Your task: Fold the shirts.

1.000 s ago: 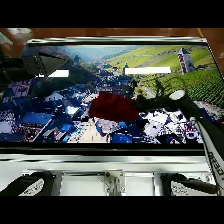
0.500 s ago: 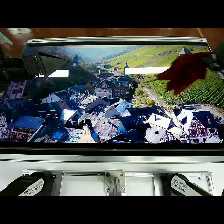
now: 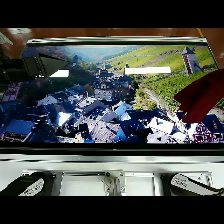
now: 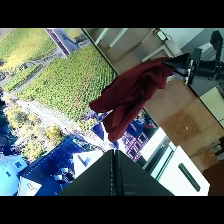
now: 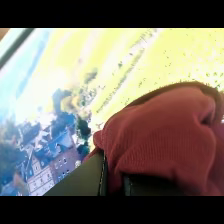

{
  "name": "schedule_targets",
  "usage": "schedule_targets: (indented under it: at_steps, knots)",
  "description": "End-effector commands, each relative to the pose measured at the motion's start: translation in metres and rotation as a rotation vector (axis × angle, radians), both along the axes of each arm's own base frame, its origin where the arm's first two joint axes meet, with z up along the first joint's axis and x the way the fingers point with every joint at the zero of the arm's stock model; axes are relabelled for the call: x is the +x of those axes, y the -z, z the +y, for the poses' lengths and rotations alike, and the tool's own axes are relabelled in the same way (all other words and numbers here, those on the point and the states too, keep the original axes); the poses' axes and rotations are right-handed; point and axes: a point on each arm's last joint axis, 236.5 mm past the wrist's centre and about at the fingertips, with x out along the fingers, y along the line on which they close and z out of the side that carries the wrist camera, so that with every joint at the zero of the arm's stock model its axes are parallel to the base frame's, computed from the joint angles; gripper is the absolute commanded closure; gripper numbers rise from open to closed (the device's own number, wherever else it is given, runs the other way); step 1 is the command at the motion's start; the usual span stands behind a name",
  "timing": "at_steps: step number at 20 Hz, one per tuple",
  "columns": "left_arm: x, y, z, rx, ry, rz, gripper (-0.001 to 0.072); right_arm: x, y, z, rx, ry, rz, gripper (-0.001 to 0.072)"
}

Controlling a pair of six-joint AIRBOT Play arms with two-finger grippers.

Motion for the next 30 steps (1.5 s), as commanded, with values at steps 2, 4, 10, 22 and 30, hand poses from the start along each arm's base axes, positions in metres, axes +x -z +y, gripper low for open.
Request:
schedule_targets:
  at_steps: [2,4,10,22,30]
  knots:
    - [-0.001,0.003,-0.001,0.006,0.010,0.006,0.0669,0.029,-0.024,0.006,0.083,-0.032,-0.170,0.0638]
    - [-0.001,0.005,0.000,0.019,0.007,0.006,0.0669,0.036,-0.039,-0.002,0.097,0.008,-0.232,0.0638]
    - [0.000,0.008,0.001,0.032,0.003,0.006,0.0668,-0.004,0.032,-0.037,-0.025,0.119,0.102,0.0637]
    - [-0.007,0.007,-0.001,0.008,0.018,0.063,0.0669,-0.184,0.207,-0.092,0.129,0.399,0.735,0.0637]
    - [-0.007,0.006,-0.001,0.006,0.015,0.062,0.0669,-0.243,0.292,-0.049,0.216,0.385,0.896,0.0637]
